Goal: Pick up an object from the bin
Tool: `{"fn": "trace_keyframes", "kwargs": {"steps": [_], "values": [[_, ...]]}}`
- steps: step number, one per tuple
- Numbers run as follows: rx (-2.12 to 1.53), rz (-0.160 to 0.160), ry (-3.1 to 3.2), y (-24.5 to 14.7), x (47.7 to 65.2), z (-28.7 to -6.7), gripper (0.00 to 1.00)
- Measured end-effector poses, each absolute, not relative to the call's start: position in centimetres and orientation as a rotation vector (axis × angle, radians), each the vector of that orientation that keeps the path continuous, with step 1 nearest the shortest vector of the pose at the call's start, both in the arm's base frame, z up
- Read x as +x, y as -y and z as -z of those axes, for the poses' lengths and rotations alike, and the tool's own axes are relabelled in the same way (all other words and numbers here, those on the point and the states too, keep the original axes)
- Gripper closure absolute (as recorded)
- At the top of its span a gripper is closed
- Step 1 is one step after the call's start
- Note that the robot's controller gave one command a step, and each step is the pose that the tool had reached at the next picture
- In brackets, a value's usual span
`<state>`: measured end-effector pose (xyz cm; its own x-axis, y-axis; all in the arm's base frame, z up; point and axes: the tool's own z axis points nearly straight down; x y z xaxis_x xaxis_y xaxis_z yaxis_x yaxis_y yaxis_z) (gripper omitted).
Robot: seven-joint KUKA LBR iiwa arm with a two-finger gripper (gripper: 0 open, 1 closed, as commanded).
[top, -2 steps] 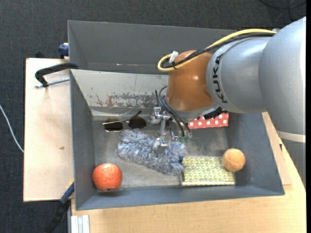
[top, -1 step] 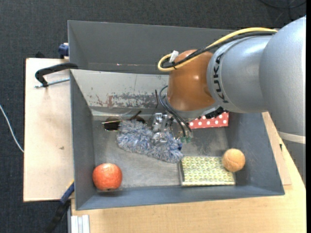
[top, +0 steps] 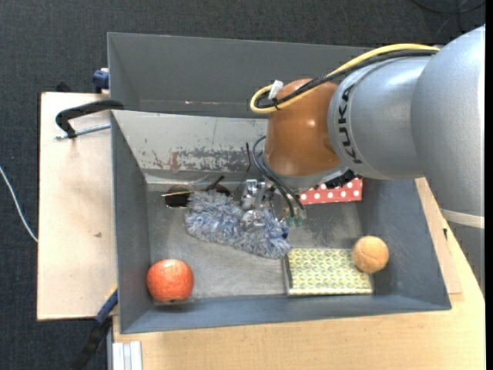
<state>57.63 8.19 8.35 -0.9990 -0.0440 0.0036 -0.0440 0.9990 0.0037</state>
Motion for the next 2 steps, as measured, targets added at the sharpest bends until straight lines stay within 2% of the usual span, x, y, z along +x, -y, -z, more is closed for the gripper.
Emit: {"fn": "trace_keyframes", "kwargs": {"steps": [2], "values": [[0.069, 0.006, 3.141, -8.2, 57.6, -9.6, 1.0]]}}
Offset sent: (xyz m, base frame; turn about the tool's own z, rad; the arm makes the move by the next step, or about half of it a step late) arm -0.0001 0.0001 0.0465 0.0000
